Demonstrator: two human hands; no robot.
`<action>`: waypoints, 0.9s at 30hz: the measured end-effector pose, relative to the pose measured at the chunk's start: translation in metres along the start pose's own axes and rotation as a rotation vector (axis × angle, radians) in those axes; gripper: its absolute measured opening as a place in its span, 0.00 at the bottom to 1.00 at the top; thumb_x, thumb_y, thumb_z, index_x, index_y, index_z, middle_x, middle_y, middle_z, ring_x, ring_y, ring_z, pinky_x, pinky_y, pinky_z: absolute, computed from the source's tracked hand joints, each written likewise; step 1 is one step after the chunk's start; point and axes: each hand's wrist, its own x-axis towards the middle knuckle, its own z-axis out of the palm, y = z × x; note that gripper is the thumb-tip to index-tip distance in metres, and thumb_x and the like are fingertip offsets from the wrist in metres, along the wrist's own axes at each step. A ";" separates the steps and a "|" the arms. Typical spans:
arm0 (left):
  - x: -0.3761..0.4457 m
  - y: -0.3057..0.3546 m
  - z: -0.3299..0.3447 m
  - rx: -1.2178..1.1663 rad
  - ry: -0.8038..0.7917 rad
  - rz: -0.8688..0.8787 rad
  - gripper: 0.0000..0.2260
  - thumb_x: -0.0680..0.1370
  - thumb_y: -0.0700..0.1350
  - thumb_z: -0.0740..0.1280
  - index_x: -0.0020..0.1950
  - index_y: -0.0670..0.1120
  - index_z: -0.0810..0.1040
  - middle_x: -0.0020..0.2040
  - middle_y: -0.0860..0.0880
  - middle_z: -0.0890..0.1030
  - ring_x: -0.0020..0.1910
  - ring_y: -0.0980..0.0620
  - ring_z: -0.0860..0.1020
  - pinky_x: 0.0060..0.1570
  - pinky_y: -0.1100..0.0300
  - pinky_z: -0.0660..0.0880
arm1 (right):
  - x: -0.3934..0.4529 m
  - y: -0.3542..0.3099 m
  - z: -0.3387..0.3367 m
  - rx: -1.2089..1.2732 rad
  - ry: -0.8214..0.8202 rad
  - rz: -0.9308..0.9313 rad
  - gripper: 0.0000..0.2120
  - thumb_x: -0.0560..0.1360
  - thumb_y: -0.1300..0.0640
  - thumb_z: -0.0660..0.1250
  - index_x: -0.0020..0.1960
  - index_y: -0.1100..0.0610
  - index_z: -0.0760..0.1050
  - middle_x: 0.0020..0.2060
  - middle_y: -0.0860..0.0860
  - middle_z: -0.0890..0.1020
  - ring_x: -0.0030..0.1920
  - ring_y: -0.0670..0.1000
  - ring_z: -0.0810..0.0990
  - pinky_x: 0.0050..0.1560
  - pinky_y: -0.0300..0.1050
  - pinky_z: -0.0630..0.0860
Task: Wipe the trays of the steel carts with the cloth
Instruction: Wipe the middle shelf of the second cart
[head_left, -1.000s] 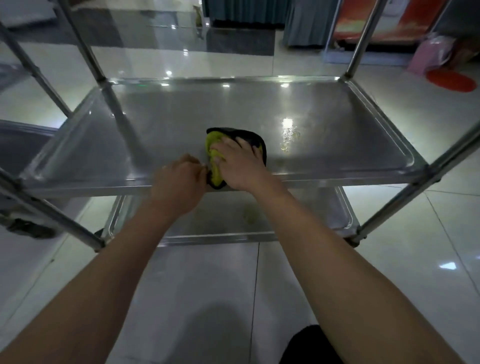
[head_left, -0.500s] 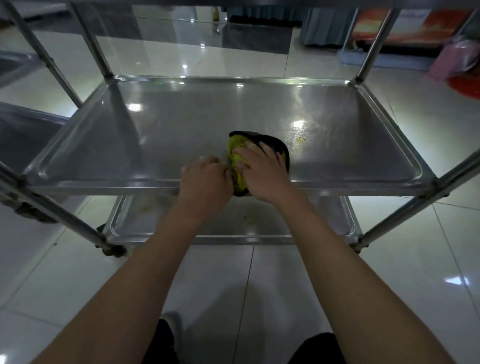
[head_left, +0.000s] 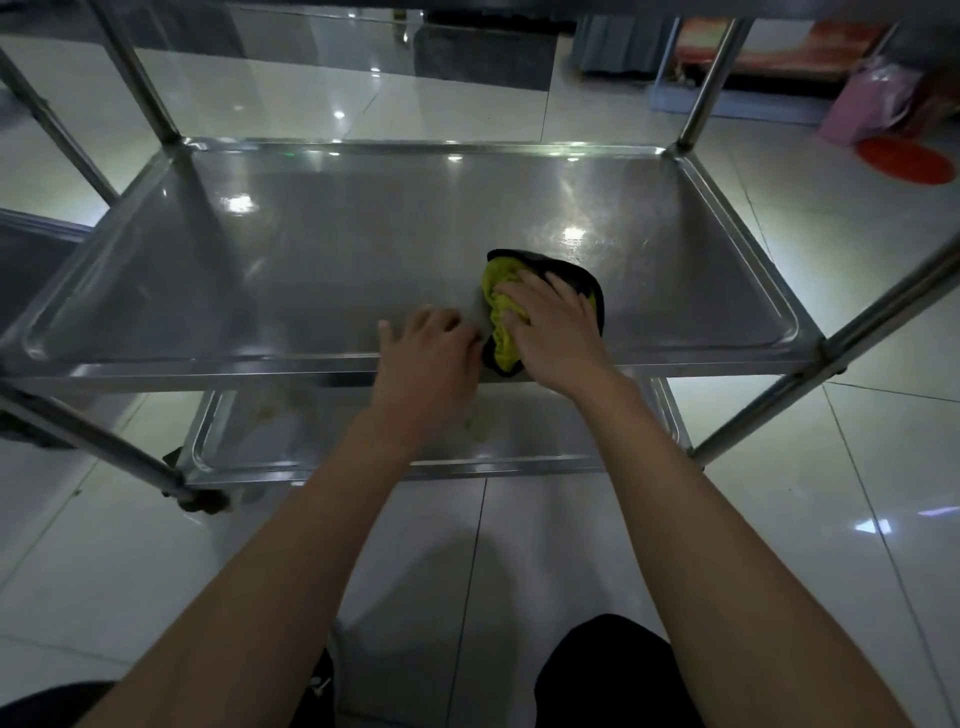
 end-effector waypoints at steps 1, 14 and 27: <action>-0.001 0.003 0.003 -0.027 -0.003 0.043 0.14 0.83 0.52 0.57 0.61 0.51 0.79 0.64 0.50 0.76 0.70 0.43 0.69 0.66 0.31 0.64 | 0.000 0.001 -0.001 0.002 0.003 -0.003 0.20 0.83 0.47 0.51 0.74 0.39 0.65 0.79 0.41 0.58 0.79 0.50 0.51 0.77 0.59 0.47; -0.006 -0.017 0.019 -0.021 0.060 0.178 0.21 0.80 0.60 0.61 0.65 0.48 0.78 0.71 0.49 0.75 0.74 0.42 0.68 0.64 0.29 0.65 | -0.016 0.065 -0.034 0.012 0.060 0.098 0.21 0.84 0.48 0.52 0.76 0.41 0.64 0.79 0.42 0.59 0.79 0.52 0.52 0.77 0.59 0.50; -0.020 -0.043 0.001 0.123 0.055 0.305 0.25 0.80 0.62 0.53 0.62 0.48 0.79 0.69 0.51 0.77 0.69 0.46 0.73 0.59 0.38 0.70 | -0.053 0.076 -0.041 0.088 0.078 0.135 0.20 0.83 0.48 0.54 0.75 0.42 0.67 0.78 0.44 0.61 0.78 0.52 0.54 0.78 0.59 0.50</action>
